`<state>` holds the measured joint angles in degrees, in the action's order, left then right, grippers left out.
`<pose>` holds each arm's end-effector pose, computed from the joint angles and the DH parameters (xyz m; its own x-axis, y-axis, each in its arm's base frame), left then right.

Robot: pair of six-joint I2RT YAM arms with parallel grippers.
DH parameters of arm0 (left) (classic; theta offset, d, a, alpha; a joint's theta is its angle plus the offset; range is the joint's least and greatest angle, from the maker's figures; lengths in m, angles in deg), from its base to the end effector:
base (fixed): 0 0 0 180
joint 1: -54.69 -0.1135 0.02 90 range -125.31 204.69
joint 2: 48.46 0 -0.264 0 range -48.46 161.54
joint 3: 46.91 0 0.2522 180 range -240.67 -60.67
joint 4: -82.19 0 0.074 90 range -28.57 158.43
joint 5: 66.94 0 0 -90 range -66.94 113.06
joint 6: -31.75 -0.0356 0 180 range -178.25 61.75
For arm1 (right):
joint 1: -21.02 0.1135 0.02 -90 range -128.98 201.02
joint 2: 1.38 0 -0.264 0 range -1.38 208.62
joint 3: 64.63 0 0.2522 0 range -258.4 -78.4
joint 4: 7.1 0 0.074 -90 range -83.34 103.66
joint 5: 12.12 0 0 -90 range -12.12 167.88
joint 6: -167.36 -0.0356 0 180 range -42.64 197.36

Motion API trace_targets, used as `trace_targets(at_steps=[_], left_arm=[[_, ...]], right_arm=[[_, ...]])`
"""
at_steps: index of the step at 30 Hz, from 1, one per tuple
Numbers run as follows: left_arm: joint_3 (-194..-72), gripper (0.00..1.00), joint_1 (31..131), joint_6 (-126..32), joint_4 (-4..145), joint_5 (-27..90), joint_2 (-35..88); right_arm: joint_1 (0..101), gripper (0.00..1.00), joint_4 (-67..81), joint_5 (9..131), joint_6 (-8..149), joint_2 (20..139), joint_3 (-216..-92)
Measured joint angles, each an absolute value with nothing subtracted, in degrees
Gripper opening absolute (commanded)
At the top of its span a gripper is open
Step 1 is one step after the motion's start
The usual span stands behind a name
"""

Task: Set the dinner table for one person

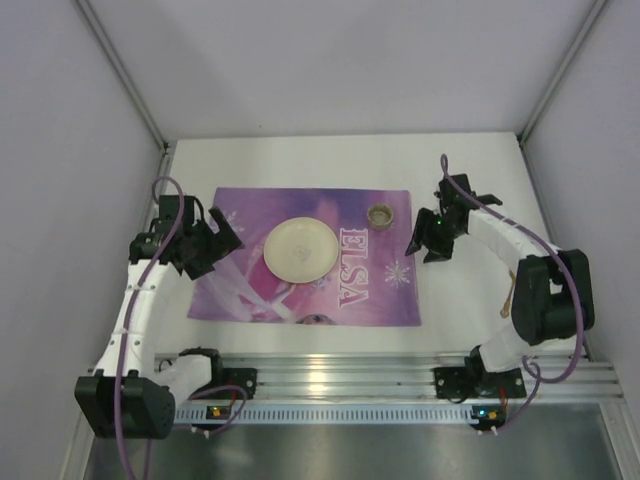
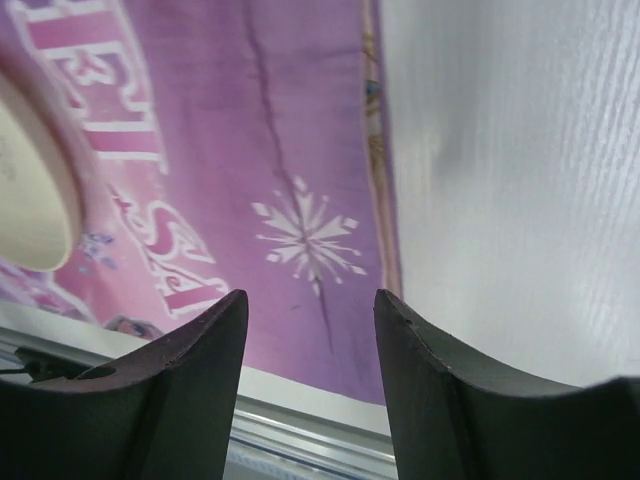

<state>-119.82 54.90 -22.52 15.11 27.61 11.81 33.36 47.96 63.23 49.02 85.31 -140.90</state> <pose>0.1988 -0.0036 0.3089 -0.6895 -0.5796 -0.4344 -0.4346 0.8108 -0.3920 0.2890 0.0724 0.2328 -0.9291 0.2669 -0.2560 0.1497 0.9044 0.3995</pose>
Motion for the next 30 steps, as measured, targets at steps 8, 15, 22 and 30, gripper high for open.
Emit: trace_targets(at_steps=[8, 15, 22, 30], left_arm=[[-119.8, 0.98, 56.0, -22.6, 16.7, 29.1, 13.9], [-119.8, 0.98, 56.0, -22.6, 16.6, 29.2, 13.1], [-119.5, 0.98, 56.0, -22.6, 16.2, 28.4, 10.1], [-119.3, 0.98, 56.0, -22.8, 15.7, 28.0, 10.3]], right_arm=[[30.1, 0.47, 48.4, 63.6, 52.4, 97.3, -141.8], [29.8, 0.38, 47.0, 63.3, 53.4, 103.6, -145.8], [29.7, 0.12, 46.5, 61.7, 53.3, 106.0, -147.2], [29.4, 0.0, 46.8, 60.4, 53.2, 107.7, -148.6]])
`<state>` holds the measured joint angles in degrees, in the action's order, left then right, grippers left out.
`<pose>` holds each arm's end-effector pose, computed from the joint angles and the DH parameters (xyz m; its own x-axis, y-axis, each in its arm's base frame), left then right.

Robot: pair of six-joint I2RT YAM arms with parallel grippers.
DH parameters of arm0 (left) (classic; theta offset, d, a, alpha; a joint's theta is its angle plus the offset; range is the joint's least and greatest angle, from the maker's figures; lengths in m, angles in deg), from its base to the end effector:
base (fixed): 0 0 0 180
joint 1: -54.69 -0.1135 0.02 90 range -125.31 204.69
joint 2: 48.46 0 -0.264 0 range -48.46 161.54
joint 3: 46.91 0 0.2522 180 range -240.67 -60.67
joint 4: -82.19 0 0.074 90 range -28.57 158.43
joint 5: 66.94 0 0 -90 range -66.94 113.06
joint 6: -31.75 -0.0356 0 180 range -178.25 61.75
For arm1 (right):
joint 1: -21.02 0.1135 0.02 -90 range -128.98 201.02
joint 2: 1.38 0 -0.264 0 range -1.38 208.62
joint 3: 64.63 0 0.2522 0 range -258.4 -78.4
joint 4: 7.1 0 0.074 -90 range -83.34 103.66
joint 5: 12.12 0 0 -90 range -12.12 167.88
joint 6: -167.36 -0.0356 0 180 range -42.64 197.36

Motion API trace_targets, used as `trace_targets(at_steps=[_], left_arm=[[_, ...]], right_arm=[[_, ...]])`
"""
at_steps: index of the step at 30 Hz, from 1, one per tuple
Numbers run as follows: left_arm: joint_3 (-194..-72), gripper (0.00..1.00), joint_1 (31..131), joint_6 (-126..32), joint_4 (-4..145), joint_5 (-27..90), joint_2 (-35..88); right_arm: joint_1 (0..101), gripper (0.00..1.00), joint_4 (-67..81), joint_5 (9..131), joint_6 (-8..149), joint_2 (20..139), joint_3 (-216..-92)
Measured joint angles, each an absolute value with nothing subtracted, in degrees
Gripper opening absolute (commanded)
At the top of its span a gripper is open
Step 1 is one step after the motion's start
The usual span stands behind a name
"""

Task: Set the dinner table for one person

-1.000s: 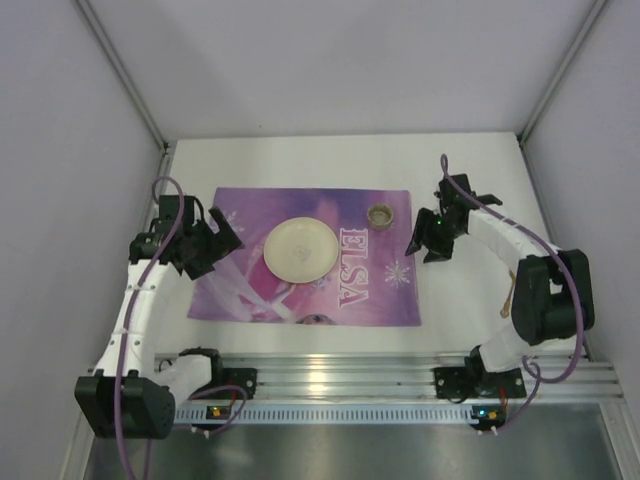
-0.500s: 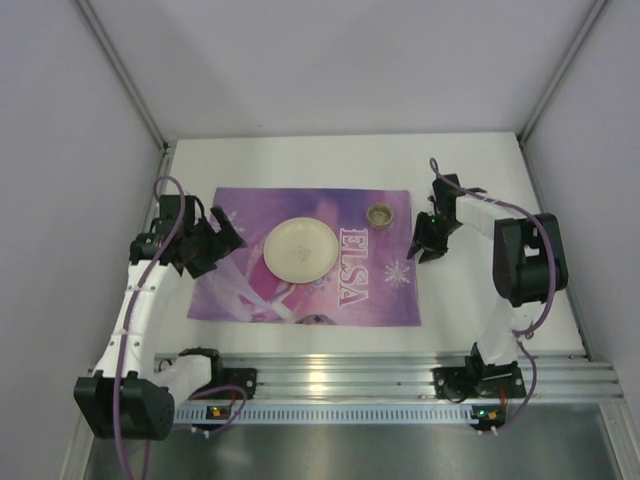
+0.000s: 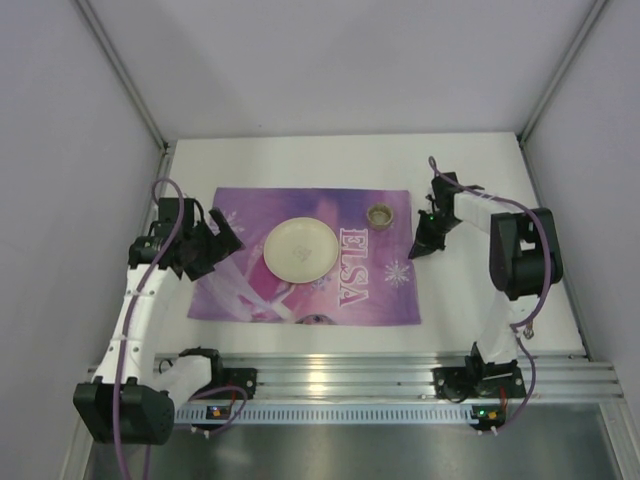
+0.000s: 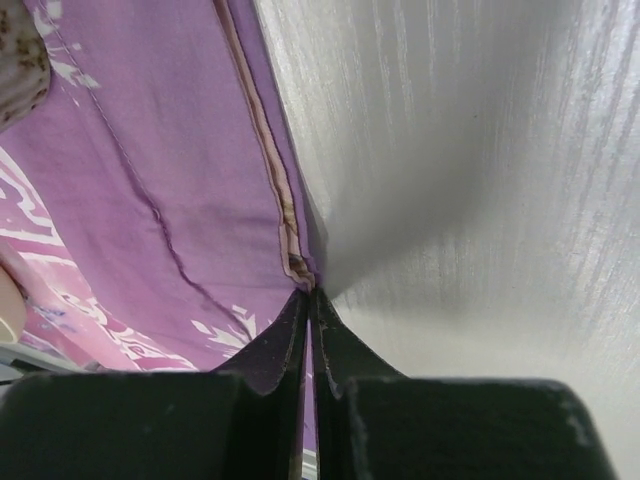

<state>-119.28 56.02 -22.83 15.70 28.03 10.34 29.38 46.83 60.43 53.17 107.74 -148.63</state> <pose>0.1943 -0.0076 0.3112 -0.6936 -0.5614 -0.4513 -0.4009 0.8214 -0.4058 0.3500 0.0622 0.1499 -0.9660 0.2531 -0.0526 0.2201 0.9119 0.3464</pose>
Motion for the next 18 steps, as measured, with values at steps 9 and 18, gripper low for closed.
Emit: trace_targets(at_steps=[9, 18], left_arm=[[-119.3, 0.97, 56.0, -23.3, 15.7, 28.0, 13.1], [-119.3, 0.97, 56.0, -23.7, 16.0, 28.2, 15.2]], right_arm=[[26.1, 0.0, 46.9, 60.5, 53.2, 107.7, -148.6], [23.5, 0.0, 47.4, 62.4, 53.4, 107.7, -149.4]])
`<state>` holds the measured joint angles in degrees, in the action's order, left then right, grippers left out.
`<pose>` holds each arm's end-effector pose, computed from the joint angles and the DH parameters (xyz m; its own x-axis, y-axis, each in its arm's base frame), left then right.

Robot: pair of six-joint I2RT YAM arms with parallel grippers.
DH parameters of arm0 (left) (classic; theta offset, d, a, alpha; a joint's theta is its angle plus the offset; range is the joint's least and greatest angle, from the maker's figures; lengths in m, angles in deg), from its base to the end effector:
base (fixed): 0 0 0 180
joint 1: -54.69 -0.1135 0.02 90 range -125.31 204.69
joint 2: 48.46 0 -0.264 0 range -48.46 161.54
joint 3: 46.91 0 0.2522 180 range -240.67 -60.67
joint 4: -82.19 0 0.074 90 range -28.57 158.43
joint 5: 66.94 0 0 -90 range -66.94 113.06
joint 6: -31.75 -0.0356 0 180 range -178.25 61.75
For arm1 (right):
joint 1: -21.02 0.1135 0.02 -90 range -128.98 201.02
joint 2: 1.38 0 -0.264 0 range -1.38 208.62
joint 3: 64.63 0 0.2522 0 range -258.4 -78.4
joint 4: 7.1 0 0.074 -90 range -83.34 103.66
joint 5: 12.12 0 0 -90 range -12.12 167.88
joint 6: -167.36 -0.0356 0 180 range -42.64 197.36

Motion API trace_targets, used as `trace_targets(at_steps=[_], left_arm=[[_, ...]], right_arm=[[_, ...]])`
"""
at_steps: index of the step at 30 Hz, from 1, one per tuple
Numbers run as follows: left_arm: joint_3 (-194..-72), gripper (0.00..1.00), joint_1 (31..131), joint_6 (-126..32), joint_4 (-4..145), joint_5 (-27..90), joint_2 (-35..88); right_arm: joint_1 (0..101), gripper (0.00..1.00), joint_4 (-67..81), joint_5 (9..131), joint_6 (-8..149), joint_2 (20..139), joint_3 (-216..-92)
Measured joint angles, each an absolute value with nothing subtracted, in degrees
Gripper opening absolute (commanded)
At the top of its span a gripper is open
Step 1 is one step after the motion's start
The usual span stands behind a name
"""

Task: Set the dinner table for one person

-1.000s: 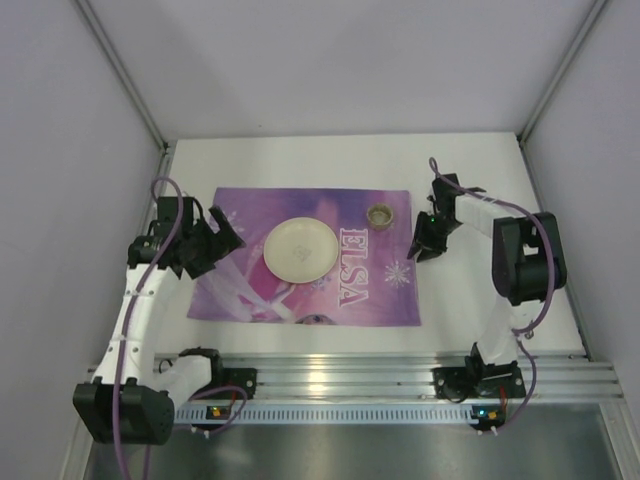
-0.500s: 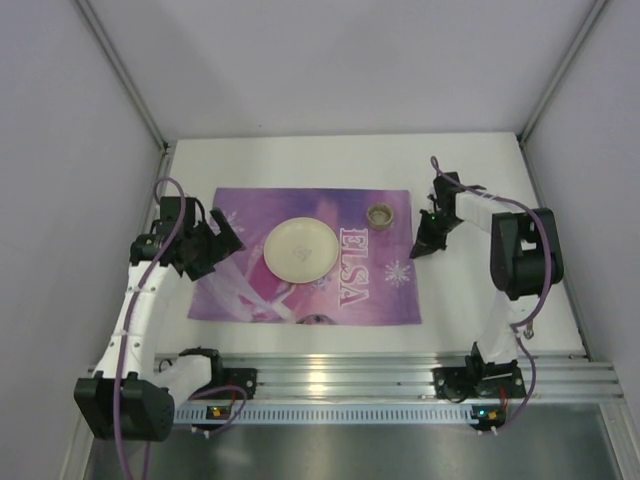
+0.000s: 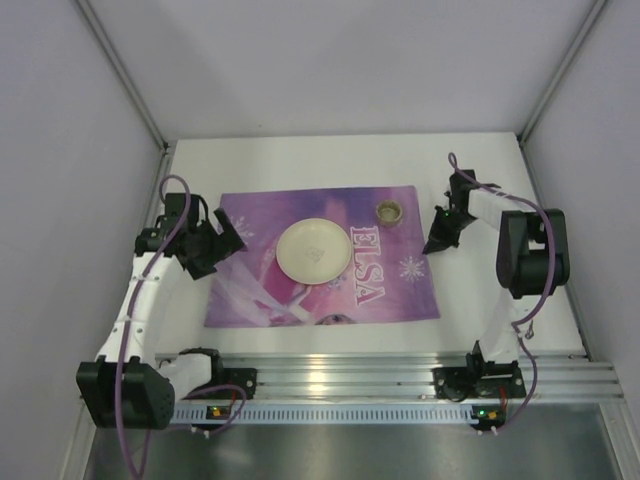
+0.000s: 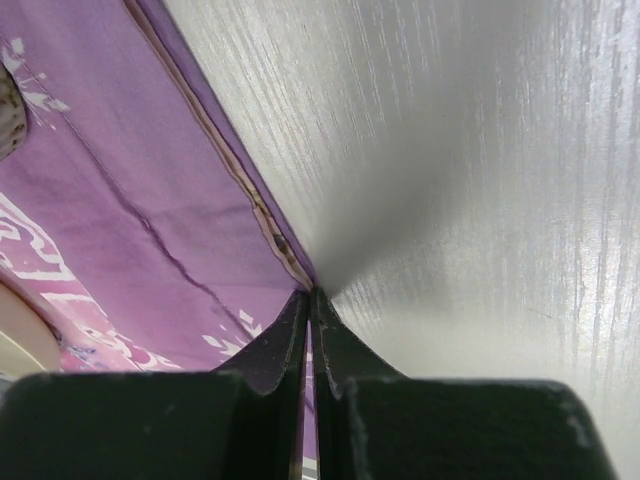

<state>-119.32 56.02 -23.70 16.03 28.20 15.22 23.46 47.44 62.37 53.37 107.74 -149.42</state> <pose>0.2110 -0.0081 0.2962 -0.7344 -0.5479 -0.4006 -0.4191 0.8303 -0.3675 0.3565 0.0247 0.1528 -0.9333 0.3524 -0.0697 0.3140 0.8945 0.3182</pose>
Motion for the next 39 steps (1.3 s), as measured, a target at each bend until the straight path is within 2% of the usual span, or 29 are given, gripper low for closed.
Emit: trace_targets(at_steps=[2, 3, 6, 7, 9, 10, 14, 15, 16, 19, 24, 31, 32, 33, 39], left_arm=[[-119.3, 0.97, 56.0, -23.7, 16.3, 28.2, 15.6], [-119.4, 0.97, 56.0, -23.7, 16.4, 28.3, 15.7], [-119.4, 0.97, 56.0, -23.7, 16.8, 28.6, 15.8], [-119.4, 0.98, 56.0, -23.7, 17.0, 28.7, 15.8], [-119.2, 0.97, 56.0, -23.7, 17.5, 29.0, 15.8], [-119.1, 0.97, 56.0, -23.7, 17.7, 29.3, 15.8], [-117.8, 0.97, 56.0, -23.8, 19.2, 29.7, 16.0], [-117.4, 0.98, 56.0, -23.9, 19.4, 29.7, 16.2], [-116.9, 0.98, 56.0, -23.9, 19.6, 29.7, 16.4], [-115.3, 0.99, 56.0, -24.2, 20.7, 30.2, 17.4], [-112.5, 0.99, 56.0, -25.6, 22.6, 31.2, 17.5], [-111.8, 0.99, 56.0, -30.2, 24.5, 31.2, 17.4], [-111.8, 0.99, 56.0, -30.7, 24.8, 31.4, 17.4], [-111.7, 0.99, 56.0, -31.2, 25.1, 31.7, 17.3], [-110.4, 0.99, 56.2, -32.3, 25.6, 32.9, 17.3]], right_arm=[[23.5, 0.1, 47.5, 62.3, 53.4, 107.7, -149.4], [23.5, 0.2, 47.6, 62.2, 53.7, 107.7, -149.5], [23.5, 0.37, 49.6, 62.7, 54.9, 107.7, -150.6], [23.5, 0.48, 50.5, 63.3, 55.3, 107.6, -151.1], [23.5, 0.53, 52.9, 64.7, 56.0, 107.1, -152.5], [23.5, 0.6, 54.3, 65.7, 56.3, 106.4, -153.3], [23.4, 0.7, 61.4, 75.2, 55.4, 101.6, -158.9], [23.3, 0.8, 62.5, 78.2, 54.7, 99.9, -159.8], [23.3, 0.99, 63.5, 81.7, 53.5, 97.7, -160.3], [22.8, 1.0, 64.4, 93.8, 49.4, 88.0, -157.9], [16.7, 1.0, 65.2, 98.3, 47.1, 75.9, -148.7], [3.0, 0.99, 64.7, 94.2, 48.7, 75.5, -137.2], [2.1, 0.97, 64.6, 94.0, 49.1, 75.5, -136.8], [1.7, 0.9, 64.4, 93.6, 49.3, 75.5, -136.5], [-1.5, 0.81, 59.2, 88.8, 52.1, 78.7, -134.5]])
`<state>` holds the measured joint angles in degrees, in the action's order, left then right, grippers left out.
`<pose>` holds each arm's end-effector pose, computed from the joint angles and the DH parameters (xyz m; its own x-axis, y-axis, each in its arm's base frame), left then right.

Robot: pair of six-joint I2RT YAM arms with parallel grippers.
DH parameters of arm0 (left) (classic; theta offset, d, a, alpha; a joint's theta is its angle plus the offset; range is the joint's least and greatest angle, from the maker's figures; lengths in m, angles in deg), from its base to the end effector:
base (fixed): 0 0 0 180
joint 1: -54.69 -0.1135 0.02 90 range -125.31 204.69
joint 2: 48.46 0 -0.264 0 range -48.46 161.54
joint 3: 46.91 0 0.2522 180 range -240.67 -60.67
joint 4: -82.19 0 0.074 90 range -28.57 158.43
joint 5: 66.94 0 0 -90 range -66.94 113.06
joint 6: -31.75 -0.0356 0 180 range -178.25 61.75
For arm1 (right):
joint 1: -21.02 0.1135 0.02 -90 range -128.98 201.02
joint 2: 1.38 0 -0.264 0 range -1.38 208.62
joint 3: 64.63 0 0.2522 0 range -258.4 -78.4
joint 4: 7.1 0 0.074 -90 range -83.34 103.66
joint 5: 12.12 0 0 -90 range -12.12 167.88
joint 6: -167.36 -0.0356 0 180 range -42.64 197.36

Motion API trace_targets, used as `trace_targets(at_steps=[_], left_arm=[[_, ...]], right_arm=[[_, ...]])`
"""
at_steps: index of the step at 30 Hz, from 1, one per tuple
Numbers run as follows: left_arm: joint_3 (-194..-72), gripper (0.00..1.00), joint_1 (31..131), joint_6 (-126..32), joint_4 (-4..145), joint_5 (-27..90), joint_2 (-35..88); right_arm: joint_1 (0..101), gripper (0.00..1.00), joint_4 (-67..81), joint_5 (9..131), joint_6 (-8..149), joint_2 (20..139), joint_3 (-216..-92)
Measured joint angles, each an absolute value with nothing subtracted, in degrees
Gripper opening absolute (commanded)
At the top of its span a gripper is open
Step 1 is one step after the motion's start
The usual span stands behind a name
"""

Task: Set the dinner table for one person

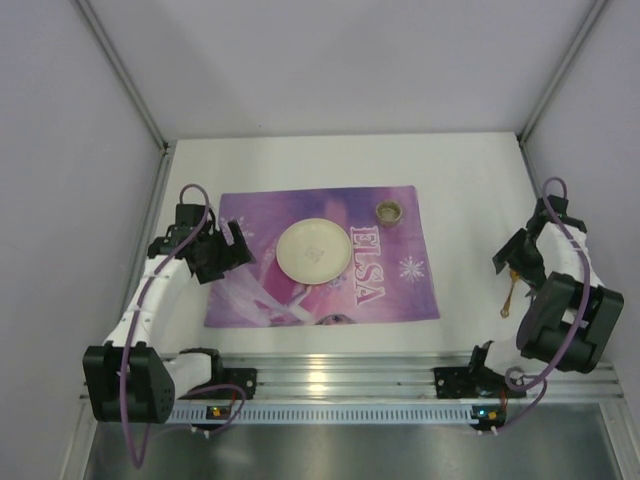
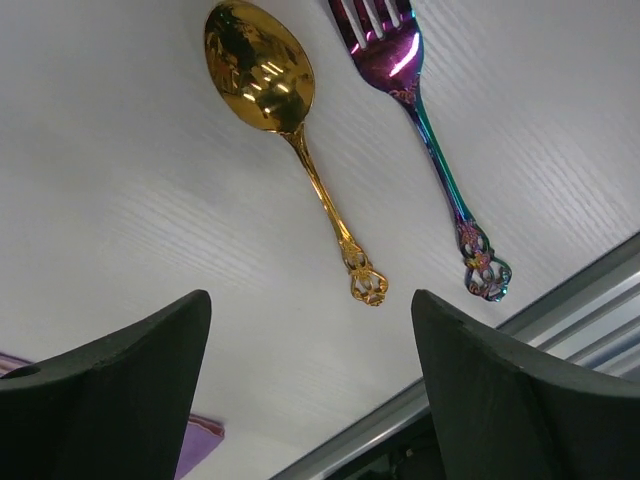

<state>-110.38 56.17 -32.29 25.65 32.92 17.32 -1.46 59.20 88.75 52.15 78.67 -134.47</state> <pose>0.2199 -0.0118 0.2507 -0.8191 -0.4103 -0.4009 -0.2720 0.8931 -0.3582 0.2266 -0.1010 0.2229 -0.6357 0.7157 -0.2892 0.7592 0.6474 -0.0666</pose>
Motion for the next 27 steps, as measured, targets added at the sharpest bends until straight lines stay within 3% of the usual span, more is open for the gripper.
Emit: trace_targets(at_steps=[6, 17, 21, 24, 27], left_arm=[[-110.2, 0.99, 56.3, -32.7, 26.2, 33.4, 17.7], [-110.1, 0.99, 56.3, -32.8, 26.5, 33.5, 19.4], [-110.1, 0.99, 56.3, -32.8, 26.5, 33.3, 19.6], [-110.1, 0.99, 56.3, -32.8, 26.4, 33.0, 19.7], [-110.1, 0.99, 56.3, -32.7, 26.3, 32.7, 20.0]], right_arm=[[-2.0, 0.67, 54.8, 87.7, 53.7, 85.7, -133.9], [-4.0, 0.55, 50.3, 87.9, 55.3, 91.1, -132.3], [-4.4, 0.41, 49.5, 87.2, 56.0, 91.4, -132.3], [-4.7, 0.21, 48.6, 86.1, 56.2, 91.8, -132.3], [-4.7, 0.09, 47.9, 84.7, 56.4, 92.1, -132.3]])
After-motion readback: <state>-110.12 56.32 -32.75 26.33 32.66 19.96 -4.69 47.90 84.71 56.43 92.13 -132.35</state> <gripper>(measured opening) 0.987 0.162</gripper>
